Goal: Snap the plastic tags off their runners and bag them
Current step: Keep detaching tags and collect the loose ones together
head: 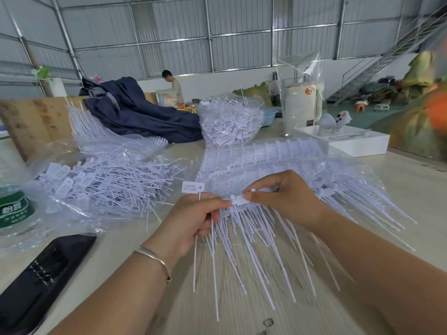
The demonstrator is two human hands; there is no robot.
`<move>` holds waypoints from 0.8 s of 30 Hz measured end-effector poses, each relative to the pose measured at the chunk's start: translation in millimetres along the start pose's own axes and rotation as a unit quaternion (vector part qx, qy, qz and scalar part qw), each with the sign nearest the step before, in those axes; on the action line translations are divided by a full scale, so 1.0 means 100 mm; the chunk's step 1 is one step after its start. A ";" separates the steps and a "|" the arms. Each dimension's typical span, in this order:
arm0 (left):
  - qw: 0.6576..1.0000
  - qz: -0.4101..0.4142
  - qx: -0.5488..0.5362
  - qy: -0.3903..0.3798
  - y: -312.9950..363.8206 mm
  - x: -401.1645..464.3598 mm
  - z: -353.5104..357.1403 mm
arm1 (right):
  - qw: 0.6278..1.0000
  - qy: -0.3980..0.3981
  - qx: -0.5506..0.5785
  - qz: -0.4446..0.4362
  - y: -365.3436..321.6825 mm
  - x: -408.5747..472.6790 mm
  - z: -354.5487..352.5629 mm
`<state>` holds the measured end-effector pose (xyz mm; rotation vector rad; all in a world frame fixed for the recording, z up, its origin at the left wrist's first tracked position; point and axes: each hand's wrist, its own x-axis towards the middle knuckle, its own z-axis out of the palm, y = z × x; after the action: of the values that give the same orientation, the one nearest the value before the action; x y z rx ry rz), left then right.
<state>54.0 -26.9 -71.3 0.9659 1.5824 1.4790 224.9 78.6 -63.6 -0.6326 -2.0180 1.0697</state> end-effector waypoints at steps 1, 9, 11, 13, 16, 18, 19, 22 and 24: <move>1.000 0.005 0.003 -0.004 0.00 -0.01 0.00 | 1.000 -0.004 0.005 0.003 -0.01 0.00 -0.01; 0.995 0.045 0.054 -0.070 0.09 -0.08 0.04 | 0.998 -0.040 0.019 0.042 -0.05 -0.01 -0.14; 0.990 0.053 0.090 -0.094 0.11 -0.09 0.01 | 0.997 -0.054 0.012 0.049 -0.06 -0.01 -0.15; 0.981 0.054 0.144 -0.115 0.12 -0.09 -0.01 | 0.996 -0.071 -0.004 0.056 -0.07 -0.02 -0.14; 0.959 0.051 0.224 -0.163 0.11 -0.12 0.00 | 0.993 -0.101 -0.009 0.056 -0.10 -0.03 -0.13; 0.951 0.042 0.247 -0.183 0.12 -0.15 0.03 | 0.992 -0.109 -0.017 0.058 -0.11 -0.04 -0.15; 0.949 0.036 0.256 -0.180 0.12 -0.15 0.04 | 0.992 -0.112 -0.021 0.060 -0.11 -0.04 -0.15; 0.947 0.030 0.292 -0.130 0.10 -0.11 0.09 | 0.992 -0.113 -0.022 0.058 -0.11 -0.04 -0.14; 0.947 0.035 0.308 -0.084 0.07 -0.08 0.13 | 0.993 -0.106 -0.028 0.052 -0.08 -0.02 -0.13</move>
<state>69.4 -28.6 -64.5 1.4647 1.9354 0.9113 235.8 79.2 -53.1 -0.6836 -2.2257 1.1877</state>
